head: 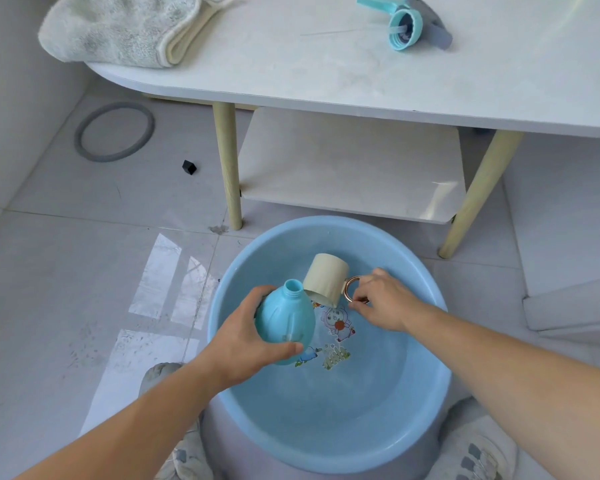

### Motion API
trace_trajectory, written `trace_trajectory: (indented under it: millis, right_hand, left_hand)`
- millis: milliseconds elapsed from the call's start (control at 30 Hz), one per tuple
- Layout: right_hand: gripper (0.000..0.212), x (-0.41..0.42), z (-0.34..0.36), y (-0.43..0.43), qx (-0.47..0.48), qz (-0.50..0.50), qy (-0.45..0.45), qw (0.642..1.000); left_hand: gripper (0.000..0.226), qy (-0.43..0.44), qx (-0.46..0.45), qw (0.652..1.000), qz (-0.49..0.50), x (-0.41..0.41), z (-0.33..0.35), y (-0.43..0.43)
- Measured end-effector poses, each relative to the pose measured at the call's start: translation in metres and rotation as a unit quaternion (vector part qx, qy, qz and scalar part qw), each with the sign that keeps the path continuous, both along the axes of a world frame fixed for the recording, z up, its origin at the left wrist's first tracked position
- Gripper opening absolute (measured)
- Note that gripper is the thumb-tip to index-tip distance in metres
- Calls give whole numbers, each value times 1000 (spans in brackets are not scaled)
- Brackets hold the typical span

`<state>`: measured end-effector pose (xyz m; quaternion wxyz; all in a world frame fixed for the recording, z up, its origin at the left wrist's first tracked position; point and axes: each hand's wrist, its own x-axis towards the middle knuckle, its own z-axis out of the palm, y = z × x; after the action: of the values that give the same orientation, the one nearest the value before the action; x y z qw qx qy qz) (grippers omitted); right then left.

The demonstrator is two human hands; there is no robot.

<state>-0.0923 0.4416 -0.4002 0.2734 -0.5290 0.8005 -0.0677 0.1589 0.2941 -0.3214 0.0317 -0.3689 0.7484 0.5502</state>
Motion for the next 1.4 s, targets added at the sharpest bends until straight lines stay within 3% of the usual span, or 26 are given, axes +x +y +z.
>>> trace_trajectory:
  millis: [400,467,567,800,1067,1400]
  right_hand:
    - [28,6,-4,-3,26,-7,3,1000]
    - [37,11,4,-7,30,-79,-65,994]
    - [43,14,21,-14,21,-218,-228,949]
    - [27,18,74,-11,-42,-307,-421,852]
    - [25,14,179,-2,-127,-272,-403,864]
    - [32,36,289,27,-213,-228,-280,908]
  left_hand:
    - [78,3,-2,1000,2,0,1,-1]
    - [79,6,-3,1000,1,1,2,-1]
    - [80,11,-3,1000,1,1,6,-1]
    - [77,47,-11,999,1,5,27,4]
    - [78,83,-26,996,-15,6,60,9]
    - [89,127,-14,992,-10,-6,98,14]
